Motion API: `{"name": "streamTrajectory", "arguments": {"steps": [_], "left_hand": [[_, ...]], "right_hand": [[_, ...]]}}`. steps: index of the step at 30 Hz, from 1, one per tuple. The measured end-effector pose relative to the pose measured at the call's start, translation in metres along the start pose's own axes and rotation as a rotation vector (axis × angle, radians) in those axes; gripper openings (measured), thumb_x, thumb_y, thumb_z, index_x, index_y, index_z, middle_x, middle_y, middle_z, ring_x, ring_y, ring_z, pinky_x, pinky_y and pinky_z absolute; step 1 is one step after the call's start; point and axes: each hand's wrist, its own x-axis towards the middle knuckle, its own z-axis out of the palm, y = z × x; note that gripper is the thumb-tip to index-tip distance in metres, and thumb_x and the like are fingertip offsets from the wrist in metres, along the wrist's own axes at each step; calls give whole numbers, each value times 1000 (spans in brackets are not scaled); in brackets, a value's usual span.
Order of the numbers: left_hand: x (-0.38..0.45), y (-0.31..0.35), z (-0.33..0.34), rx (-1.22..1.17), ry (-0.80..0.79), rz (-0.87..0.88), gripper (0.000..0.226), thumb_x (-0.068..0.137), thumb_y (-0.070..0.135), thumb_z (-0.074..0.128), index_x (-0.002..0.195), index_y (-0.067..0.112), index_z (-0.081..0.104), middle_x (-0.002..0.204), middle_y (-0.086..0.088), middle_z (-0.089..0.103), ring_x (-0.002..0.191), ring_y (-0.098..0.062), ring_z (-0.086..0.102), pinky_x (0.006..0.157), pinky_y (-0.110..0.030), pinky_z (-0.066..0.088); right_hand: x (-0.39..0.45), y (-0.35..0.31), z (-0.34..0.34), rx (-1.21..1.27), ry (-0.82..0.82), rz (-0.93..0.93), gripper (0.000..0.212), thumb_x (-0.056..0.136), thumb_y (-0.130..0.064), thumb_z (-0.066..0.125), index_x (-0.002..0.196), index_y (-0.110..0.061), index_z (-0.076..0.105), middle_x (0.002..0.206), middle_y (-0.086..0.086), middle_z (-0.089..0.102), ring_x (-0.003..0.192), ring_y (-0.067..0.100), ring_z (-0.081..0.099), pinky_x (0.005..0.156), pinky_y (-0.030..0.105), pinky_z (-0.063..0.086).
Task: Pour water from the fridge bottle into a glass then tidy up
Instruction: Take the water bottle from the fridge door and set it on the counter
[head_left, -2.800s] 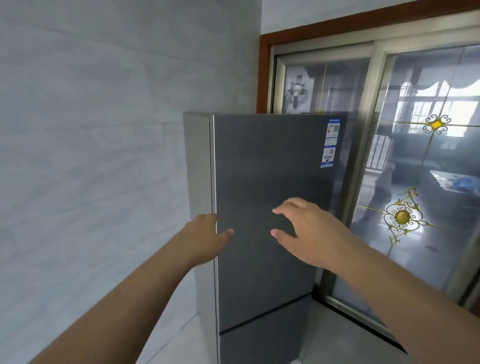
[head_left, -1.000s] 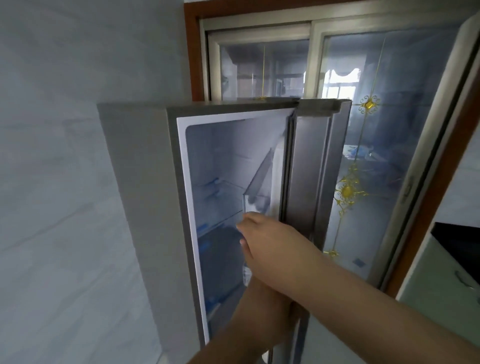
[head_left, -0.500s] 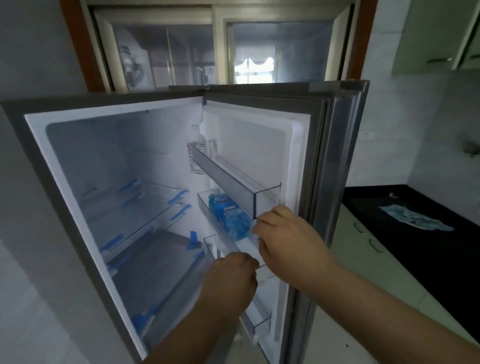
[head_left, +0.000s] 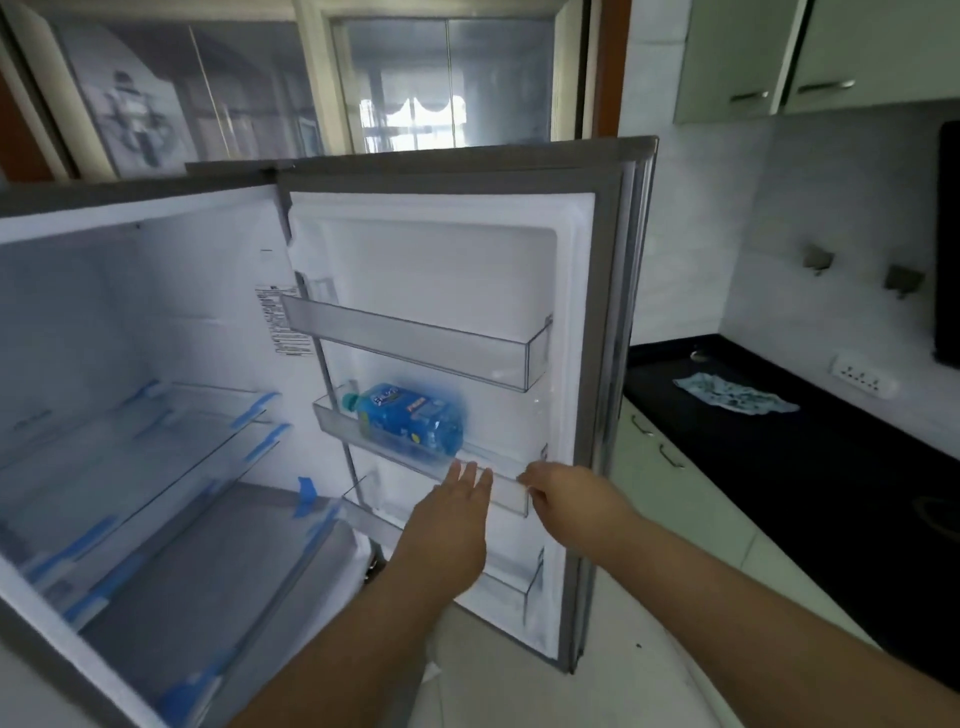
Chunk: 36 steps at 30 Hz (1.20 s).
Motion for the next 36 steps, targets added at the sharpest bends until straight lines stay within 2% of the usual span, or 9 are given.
{"name": "streamTrajectory", "arguments": {"steps": [3,5,8,17,20,24,28,32,36], "left_hand": [[15,4,-4,17,-68,2,91,99,6,55,167,21,-4,175,3,-8,162,-20,-3,125,-40,25],[24,4,-6,23,-113,2,93,98,5,55,167,20,-5,175,3,-6,162,-21,-2,125,-42,26],[32,2,-9,-19,-129,-18,91,99,4,54,167,20,-4,176,3,-5,162,-21,1,125,-41,26],[25,-44,-17,-121,-131,-49,79,105,17,52,168,25,3,175,6,-1,162,-16,3,127,-39,19],[26,-71,-32,-171,-80,-59,76,105,25,52,167,26,10,175,5,7,160,-17,13,127,-38,20],[44,-106,-62,-228,9,-84,67,105,31,52,165,23,23,172,2,25,155,-20,29,123,-36,27],[80,-128,-80,-216,52,-91,60,106,29,51,162,22,29,167,0,32,150,-22,37,119,-37,33],[119,-138,-76,-198,31,-93,59,105,26,52,161,25,32,165,1,35,148,-22,38,120,-41,36],[155,-153,-72,-168,-21,-62,73,98,26,64,162,27,30,169,-1,29,154,-22,30,125,-42,30]], "right_hand": [[14,24,9,-19,15,33,43,104,-6,42,143,-13,57,143,2,59,123,21,61,103,28,46],[26,41,14,-9,-22,58,53,102,0,43,153,-10,44,159,3,43,139,22,50,115,35,39],[43,64,17,-19,-83,98,64,99,1,44,160,-11,30,170,0,23,149,22,38,121,38,32],[60,63,-6,-167,-177,273,75,96,-7,41,165,-25,16,171,-16,7,143,27,41,111,44,43],[64,51,-23,-266,-149,274,61,103,-26,40,162,-21,24,168,-10,25,144,27,37,109,45,43],[85,18,-43,16,24,227,63,103,-47,51,158,-22,33,152,5,50,134,26,52,107,39,47],[124,-11,-51,133,51,125,68,98,-47,63,156,-24,35,154,5,46,131,24,54,105,34,45],[172,-16,-36,123,10,93,80,90,-52,69,156,-21,35,158,6,40,136,29,49,110,40,44],[213,-11,-14,115,-13,70,77,84,-58,71,147,-23,46,144,4,54,126,26,55,102,37,49]]}}
